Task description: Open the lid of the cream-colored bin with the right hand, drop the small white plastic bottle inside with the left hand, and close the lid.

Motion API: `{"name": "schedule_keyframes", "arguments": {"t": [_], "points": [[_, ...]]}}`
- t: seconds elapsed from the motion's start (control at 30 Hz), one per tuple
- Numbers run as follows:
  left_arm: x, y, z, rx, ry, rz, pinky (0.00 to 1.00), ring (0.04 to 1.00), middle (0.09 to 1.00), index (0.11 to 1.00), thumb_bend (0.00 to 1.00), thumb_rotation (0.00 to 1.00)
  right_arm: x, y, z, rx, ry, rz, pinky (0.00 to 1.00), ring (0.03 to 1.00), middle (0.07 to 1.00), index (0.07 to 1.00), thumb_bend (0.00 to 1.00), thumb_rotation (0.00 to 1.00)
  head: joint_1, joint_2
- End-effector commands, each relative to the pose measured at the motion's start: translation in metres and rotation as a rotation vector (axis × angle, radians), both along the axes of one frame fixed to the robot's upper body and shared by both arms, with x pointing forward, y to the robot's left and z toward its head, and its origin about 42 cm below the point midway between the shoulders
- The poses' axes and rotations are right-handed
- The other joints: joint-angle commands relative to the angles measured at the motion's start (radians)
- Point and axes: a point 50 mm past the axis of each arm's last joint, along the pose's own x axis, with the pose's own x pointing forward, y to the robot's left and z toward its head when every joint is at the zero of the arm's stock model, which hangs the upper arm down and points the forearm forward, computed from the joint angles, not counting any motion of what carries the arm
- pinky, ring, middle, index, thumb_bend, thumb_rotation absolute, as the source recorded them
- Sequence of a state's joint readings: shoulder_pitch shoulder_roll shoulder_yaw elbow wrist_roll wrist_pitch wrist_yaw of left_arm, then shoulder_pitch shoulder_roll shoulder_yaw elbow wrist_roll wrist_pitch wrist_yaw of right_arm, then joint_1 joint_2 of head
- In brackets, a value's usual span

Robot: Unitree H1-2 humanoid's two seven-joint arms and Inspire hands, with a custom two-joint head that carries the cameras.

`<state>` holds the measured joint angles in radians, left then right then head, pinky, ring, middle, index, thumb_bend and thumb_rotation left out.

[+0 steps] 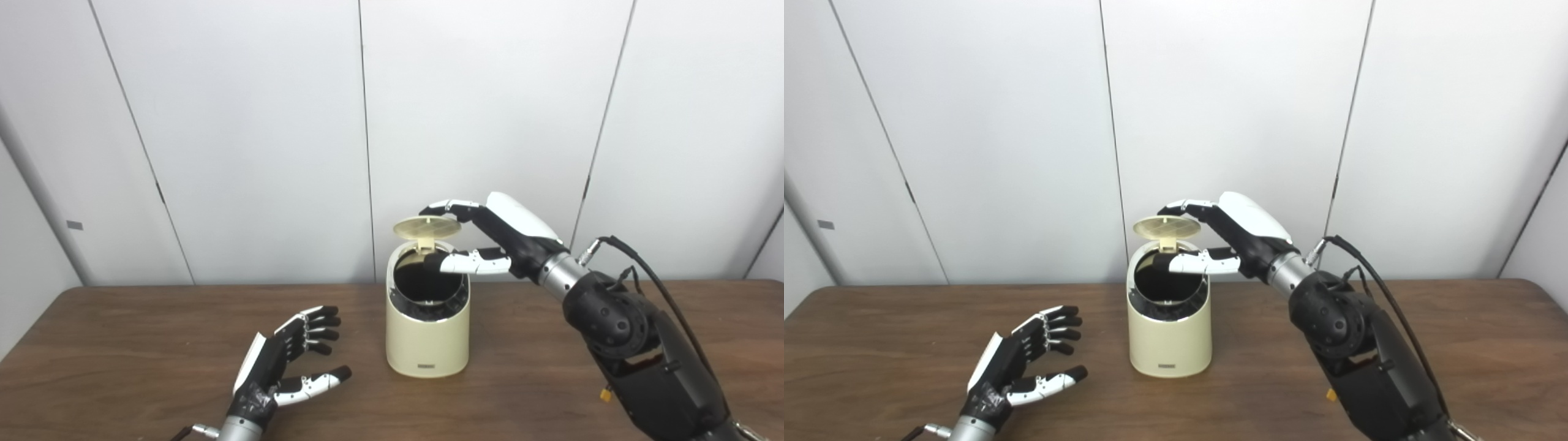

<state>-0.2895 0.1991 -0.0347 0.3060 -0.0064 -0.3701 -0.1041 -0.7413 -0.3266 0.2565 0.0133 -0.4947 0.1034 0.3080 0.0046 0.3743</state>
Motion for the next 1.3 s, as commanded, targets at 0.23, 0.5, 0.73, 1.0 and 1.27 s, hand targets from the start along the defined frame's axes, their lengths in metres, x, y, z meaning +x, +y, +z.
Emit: {"name": "schedule_keyframes", "arguments": {"t": [0.23,0.5,0.73,1.0,1.27], "points": [[0.008,-0.002,0.017,-0.007,-0.069,-0.001,0.61,0.695,0.754,0.779,0.74,0.09,-0.005,0.003,0.032,-0.015,-0.154,0.042,0.79,0.892,0.719,0.668,0.62,0.78,0.002,0.002],[0.006,-0.001,0.018,-0.011,-0.068,0.002,0.61,0.695,0.753,0.781,0.74,0.09,-0.012,0.002,0.031,-0.026,-0.201,0.019,0.77,0.846,0.649,0.587,0.64,0.79,0.008,0.018],[0.005,-0.002,0.018,-0.009,-0.065,0.009,0.61,0.694,0.751,0.782,0.74,0.1,-0.017,0.003,0.03,-0.044,-0.231,0.02,0.77,0.808,0.598,0.551,0.59,0.72,0.012,0.031],[0.005,-0.005,0.018,-0.011,-0.07,0.011,0.6,0.691,0.747,0.777,0.74,0.1,-0.018,0.004,0.023,-0.087,-0.188,0.039,0.86,0.816,0.608,0.572,0.58,0.71,0.015,0.038],[0.004,-0.007,0.017,-0.014,-0.068,0.018,0.6,0.691,0.746,0.776,0.75,0.11,-0.018,0.007,0.011,-0.172,-0.159,0.058,1.0,0.827,0.612,0.6,0.61,0.69,0.02,0.042]]}}
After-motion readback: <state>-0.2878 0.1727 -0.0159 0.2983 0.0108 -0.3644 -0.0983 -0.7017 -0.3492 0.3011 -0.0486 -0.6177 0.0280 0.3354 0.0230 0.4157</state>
